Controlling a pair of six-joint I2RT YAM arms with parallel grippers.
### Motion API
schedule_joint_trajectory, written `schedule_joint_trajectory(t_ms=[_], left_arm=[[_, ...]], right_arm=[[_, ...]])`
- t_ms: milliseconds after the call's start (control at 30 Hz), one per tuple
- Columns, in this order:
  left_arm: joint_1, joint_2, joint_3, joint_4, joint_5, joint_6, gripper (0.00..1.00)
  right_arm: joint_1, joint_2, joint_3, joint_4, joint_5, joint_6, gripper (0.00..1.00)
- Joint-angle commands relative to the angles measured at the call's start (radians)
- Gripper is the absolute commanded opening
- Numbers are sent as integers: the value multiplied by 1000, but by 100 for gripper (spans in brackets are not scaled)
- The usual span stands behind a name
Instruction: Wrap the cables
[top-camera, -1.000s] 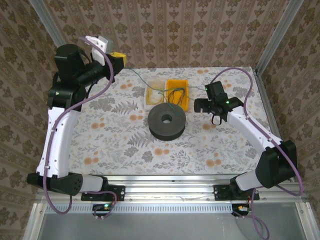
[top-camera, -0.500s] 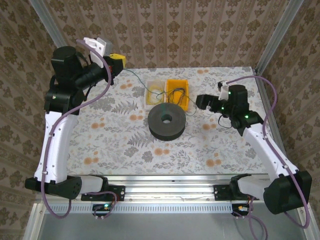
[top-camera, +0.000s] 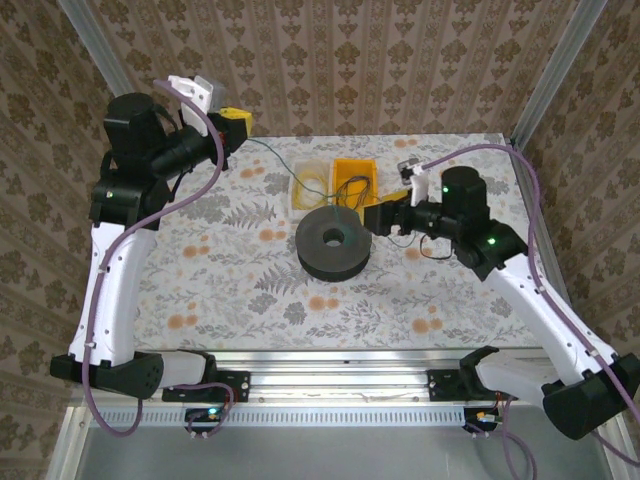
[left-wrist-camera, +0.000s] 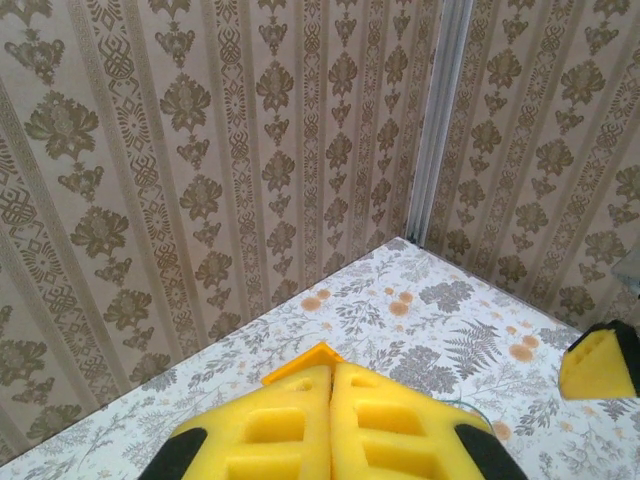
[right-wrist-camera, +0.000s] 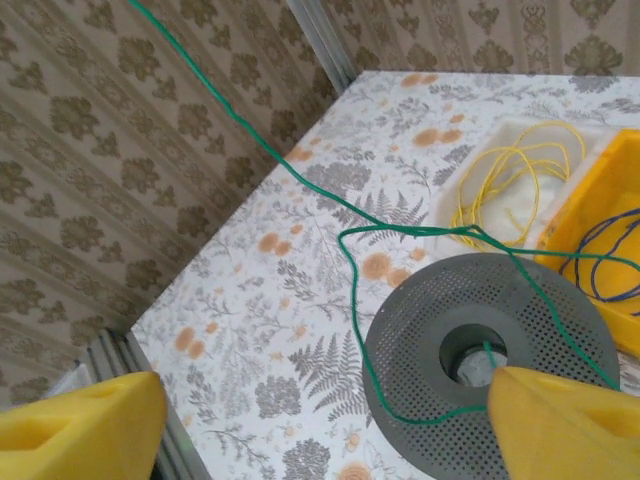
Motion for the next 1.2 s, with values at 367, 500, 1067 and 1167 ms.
schedule_joint_trajectory(t_ms=[367, 500, 1067, 1167], left_arm=[[-18, -29, 11, 18, 17, -10, 0], [-20, -30, 23, 0, 19, -1, 0], [123, -63, -38, -11, 32, 17, 0], [216, -82, -76, 18, 58, -7, 0]], right_arm=[[217, 342, 113, 48, 361, -85, 75], [225, 420, 174, 50, 359, -97, 73], [97, 268, 274, -127, 340, -166, 0], [-33, 162, 241, -139, 250, -145, 0]])
